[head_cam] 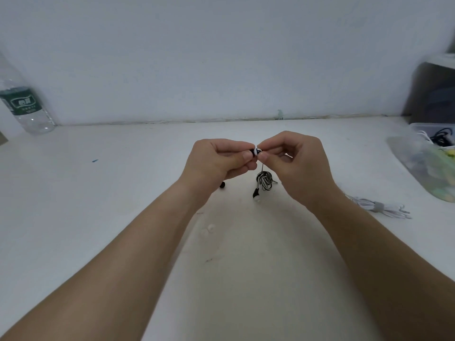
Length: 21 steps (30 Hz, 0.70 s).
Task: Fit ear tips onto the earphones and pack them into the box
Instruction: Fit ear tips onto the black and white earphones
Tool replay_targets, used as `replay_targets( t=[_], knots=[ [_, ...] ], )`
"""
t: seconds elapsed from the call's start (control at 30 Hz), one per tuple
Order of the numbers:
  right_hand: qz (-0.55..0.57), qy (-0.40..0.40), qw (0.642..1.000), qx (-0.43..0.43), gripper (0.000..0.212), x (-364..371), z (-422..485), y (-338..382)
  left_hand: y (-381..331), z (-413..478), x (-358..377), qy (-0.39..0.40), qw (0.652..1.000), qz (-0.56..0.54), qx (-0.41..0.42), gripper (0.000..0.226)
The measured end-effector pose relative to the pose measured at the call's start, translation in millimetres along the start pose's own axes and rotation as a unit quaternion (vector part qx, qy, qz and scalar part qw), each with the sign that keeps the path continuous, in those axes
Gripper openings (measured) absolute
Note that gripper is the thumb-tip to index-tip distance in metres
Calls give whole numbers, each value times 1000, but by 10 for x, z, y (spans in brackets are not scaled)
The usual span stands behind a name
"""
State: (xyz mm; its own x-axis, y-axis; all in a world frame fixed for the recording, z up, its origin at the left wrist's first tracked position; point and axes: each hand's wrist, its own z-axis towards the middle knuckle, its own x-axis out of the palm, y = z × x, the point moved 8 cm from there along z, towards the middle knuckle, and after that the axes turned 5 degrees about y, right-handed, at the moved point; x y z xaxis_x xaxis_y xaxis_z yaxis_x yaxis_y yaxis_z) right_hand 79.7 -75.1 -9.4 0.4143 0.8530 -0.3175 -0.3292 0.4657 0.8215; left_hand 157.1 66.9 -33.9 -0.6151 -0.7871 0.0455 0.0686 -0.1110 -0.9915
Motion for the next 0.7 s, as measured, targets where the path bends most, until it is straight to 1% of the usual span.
replay_targets(
  t=[0.1, 0.2, 0.3, 0.4, 0.5, 0.7],
  knots=[
    [-18, -2, 1000, -6, 24, 3, -8, 25, 1, 1, -2, 11, 1000, -13, 0, 15],
    [13, -30, 999, 7, 17, -47, -21, -35, -15, 5, 19, 10, 1000, -13, 12, 19],
    [26, -32, 999, 14, 16, -61, -18, -86, 6, 9, 24, 6, 1000, -21, 7, 15],
    [34, -19, 999, 13, 15, -38, -10, -92, 40, 22, 15, 7, 999, -44, 1, 12],
    [44, 7, 999, 12, 18, 3, 0, -96, 71, 29, 6, 14, 999, -51, -8, 11],
    [100, 47, 993, 28, 18, 41, -4, -91, 111, 30, 18, 38, 997, -58, -30, 6]
  ],
)
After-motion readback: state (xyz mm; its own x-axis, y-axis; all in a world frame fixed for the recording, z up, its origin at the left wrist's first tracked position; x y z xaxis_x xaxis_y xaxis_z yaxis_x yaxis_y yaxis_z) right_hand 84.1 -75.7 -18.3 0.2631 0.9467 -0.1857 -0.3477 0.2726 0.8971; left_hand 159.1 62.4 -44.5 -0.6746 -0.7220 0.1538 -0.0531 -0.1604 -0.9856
